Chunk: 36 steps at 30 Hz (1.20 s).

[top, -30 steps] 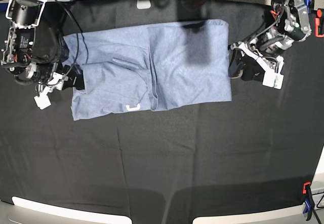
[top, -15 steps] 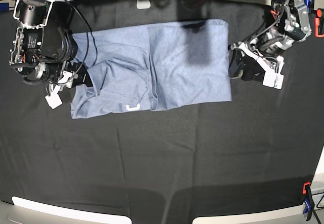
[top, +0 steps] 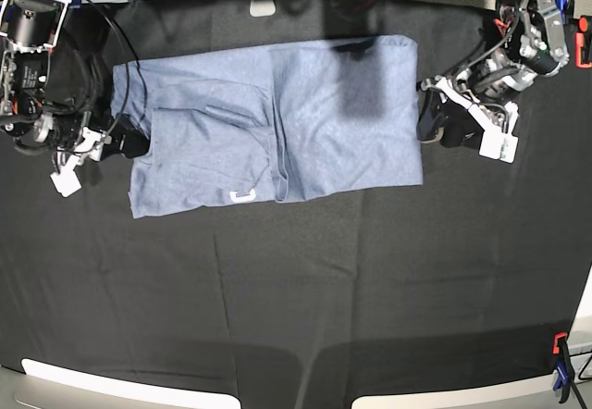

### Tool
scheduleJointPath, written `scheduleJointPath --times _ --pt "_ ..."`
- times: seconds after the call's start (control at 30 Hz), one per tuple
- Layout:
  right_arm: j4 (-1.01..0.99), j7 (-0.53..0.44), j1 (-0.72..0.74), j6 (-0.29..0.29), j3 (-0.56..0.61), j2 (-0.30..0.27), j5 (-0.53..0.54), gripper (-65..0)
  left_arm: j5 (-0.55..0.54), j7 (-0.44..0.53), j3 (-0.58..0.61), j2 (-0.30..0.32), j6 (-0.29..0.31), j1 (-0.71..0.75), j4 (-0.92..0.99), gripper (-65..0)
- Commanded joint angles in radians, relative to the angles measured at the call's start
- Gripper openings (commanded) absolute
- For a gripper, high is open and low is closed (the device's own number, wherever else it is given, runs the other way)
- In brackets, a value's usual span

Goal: Layout the t-shirt on the table in an organized manner, then fold the t-shirt properly
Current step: 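Adjust the right gripper's grip on the shirt end near the collar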

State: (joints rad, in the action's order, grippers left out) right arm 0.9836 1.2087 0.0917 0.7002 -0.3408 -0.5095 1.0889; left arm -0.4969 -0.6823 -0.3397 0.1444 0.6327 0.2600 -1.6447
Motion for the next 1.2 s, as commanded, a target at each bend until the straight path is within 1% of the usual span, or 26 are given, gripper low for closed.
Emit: scheduleJointPath --times 0.0,0.13,0.2,0.33,0.43,0.57,0.63,0.7,0.87,1.0,1.03,1.17 --pt "0.009 0.001 0.011 -0.002 -0.001 -0.016 0.005 -35.1 -0.016 0.016 -0.002 0.006 0.008 -0.008 -0.020 -38.8" --pt "0.009 0.023 0.010 -0.002 -0.001 -0.011 0.143 -35.1 -0.016 0.016 -0.002 0.006 0.008 -0.008 -0.020 -39.7" --pt "0.009 0.040 0.011 -0.002 -0.001 -0.006 0.177 -35.1 -0.017 0.016 -0.002 0.006 0.008 -0.008 -0.020 -39.7" --pt "0.009 0.062 0.010 -0.002 -0.001 0.021 0.175 -35.1 -0.017 0.016 -0.002 0.006 0.008 -0.008 -0.020 -39.7" --pt "0.009 0.073 0.011 -0.002 -0.001 0.068 0.158 -35.1 -0.017 0.016 -0.002 0.006 0.008 -0.008 -0.020 -39.7" --pt "0.009 0.075 0.010 -0.002 -0.001 0.128 0.070 -35.1 -0.017 0.016 -0.002 0.006 0.008 -0.008 -0.020 -39.7" --pt "0.009 0.075 0.010 -0.002 -0.001 0.142 0.037 -35.1 -0.016 0.016 -0.002 0.006 0.008 -0.008 -0.020 -39.7" --pt "0.009 0.075 0.011 -0.002 -0.001 0.144 0.037 -36.1 -0.016 0.016 -0.002 0.006 0.008 -0.008 -0.020 -39.7" --pt "0.009 0.074 0.011 -0.002 -0.001 0.144 0.041 -48.8 -0.016 0.016 -0.002 0.006 0.008 -0.008 -0.020 -39.7" --pt "0.017 0.074 0.011 -0.002 -0.001 0.143 0.054 -63.5 -0.016 0.016 -0.002 0.006 0.008 -0.007 -0.020 -39.7" --pt "0.027 0.074 0.011 -0.002 -0.001 0.143 0.063 -65.0 -0.010 0.016 -0.002 0.006 0.008 -0.008 -0.020 -39.7" --pt "0.105 0.076 0.010 -0.002 -0.001 0.144 0.066 -65.0 0.045 0.016 -0.002 0.006 0.008 -0.007 -0.020 -39.7"
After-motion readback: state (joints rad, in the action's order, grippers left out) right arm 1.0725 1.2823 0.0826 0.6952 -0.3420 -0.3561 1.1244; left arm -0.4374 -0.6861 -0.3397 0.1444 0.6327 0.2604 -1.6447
